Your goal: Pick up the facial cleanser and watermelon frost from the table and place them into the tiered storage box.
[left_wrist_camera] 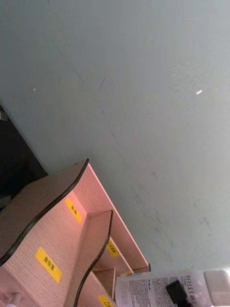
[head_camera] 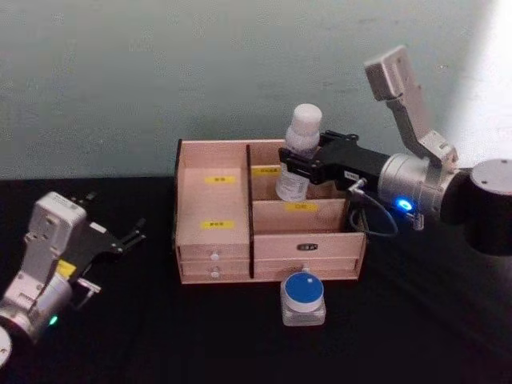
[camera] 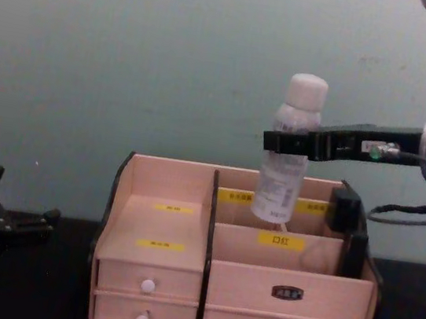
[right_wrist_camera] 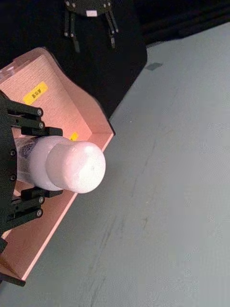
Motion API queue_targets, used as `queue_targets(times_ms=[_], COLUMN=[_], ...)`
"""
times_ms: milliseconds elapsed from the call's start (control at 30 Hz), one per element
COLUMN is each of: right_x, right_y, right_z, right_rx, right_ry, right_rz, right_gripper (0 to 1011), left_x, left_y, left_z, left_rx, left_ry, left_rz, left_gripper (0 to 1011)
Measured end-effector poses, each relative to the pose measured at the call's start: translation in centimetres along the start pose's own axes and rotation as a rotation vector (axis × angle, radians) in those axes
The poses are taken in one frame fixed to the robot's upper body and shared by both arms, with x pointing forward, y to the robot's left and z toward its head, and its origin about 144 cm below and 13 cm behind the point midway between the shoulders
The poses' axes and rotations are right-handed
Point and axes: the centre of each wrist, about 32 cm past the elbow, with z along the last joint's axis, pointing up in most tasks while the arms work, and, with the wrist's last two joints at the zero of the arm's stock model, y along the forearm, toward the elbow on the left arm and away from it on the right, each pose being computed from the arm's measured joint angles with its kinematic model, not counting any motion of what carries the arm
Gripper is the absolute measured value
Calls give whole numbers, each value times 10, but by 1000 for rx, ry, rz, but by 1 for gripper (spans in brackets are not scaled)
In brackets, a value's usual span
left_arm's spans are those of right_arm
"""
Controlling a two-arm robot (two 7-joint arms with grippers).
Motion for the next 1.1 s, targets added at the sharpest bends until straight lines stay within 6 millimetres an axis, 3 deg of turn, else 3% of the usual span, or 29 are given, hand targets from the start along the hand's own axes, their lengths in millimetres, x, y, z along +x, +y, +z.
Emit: queue_targets(times_ms=[1100], right_x=[3], right_y=[28], right_z=[2], right_rx=[-30], right_ry=[16], right_rz=[-29], right_gripper=[593], left_x=[0], left_y=[0], left_z=[0], left_rx=[0], left_ry=[0], left_rz=[0], left_gripper=[1001])
